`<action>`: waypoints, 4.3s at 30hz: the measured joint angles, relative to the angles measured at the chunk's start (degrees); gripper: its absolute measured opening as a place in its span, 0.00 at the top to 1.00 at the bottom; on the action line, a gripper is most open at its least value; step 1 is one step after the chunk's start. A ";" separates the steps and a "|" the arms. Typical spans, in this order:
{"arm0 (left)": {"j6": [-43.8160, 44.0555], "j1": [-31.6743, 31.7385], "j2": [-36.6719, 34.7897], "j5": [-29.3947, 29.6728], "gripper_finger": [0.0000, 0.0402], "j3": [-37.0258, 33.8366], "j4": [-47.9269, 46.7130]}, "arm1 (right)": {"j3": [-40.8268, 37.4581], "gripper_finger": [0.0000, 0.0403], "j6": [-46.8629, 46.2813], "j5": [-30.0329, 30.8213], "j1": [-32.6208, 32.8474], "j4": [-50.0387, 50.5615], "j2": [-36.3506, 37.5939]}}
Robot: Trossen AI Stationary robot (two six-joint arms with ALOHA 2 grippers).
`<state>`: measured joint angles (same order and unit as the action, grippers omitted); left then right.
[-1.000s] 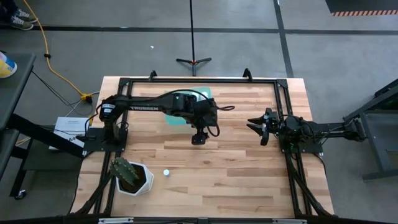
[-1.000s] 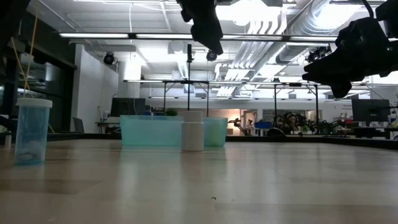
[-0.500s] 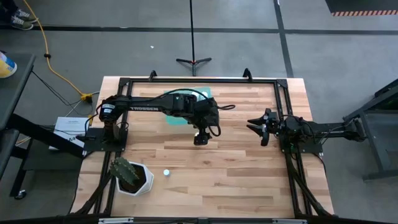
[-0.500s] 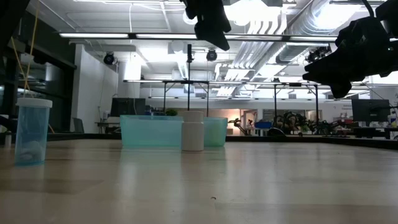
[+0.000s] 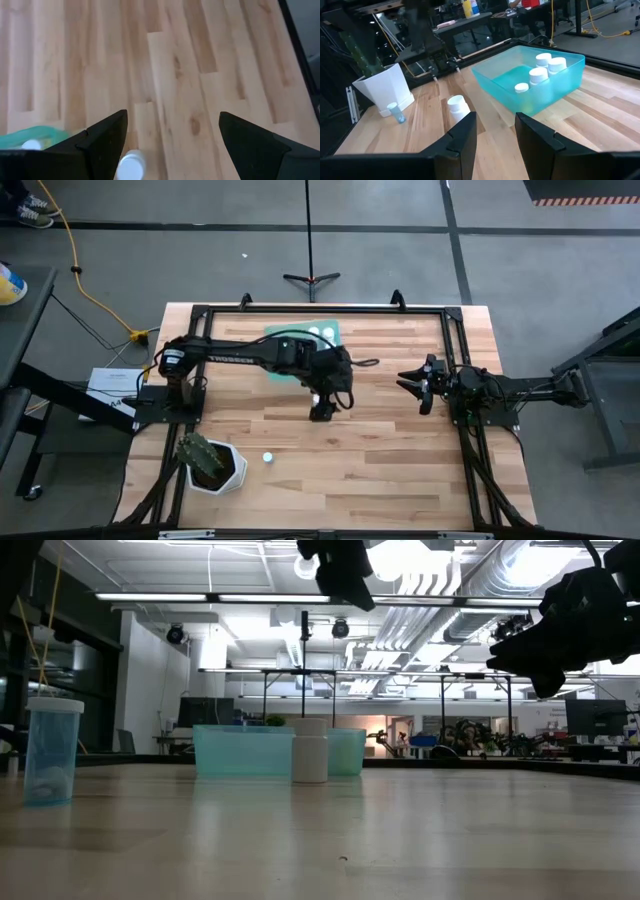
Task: Pick and place pill bottles into a basket
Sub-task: Put the white pill bottle into the green bin
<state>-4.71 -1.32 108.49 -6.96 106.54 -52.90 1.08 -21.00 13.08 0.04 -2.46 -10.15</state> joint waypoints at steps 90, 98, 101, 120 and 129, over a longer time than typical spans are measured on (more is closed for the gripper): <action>0.50 3.93 0.59 4.83 0.35 -26.40 13.81 | 0.04 0.69 -0.19 0.05 0.01 0.63 0.00; 0.50 3.93 0.59 4.83 0.45 -26.40 13.84 | 0.04 0.69 -0.90 0.03 0.01 0.63 0.00; 0.50 3.93 0.57 4.85 0.49 -26.38 13.85 | 0.04 0.69 -1.49 0.03 0.00 0.63 0.00; 0.39 3.93 0.55 4.24 0.52 -23.93 10.24 | 0.04 0.69 -1.11 0.03 0.00 0.63 0.00; -1.76 3.95 0.48 5.01 0.48 -14.59 0.62 | 0.04 0.69 -1.09 0.03 0.01 0.66 0.00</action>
<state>-6.47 2.63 108.97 -1.96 91.95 -52.28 1.13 -22.09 13.10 0.05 -1.80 -10.15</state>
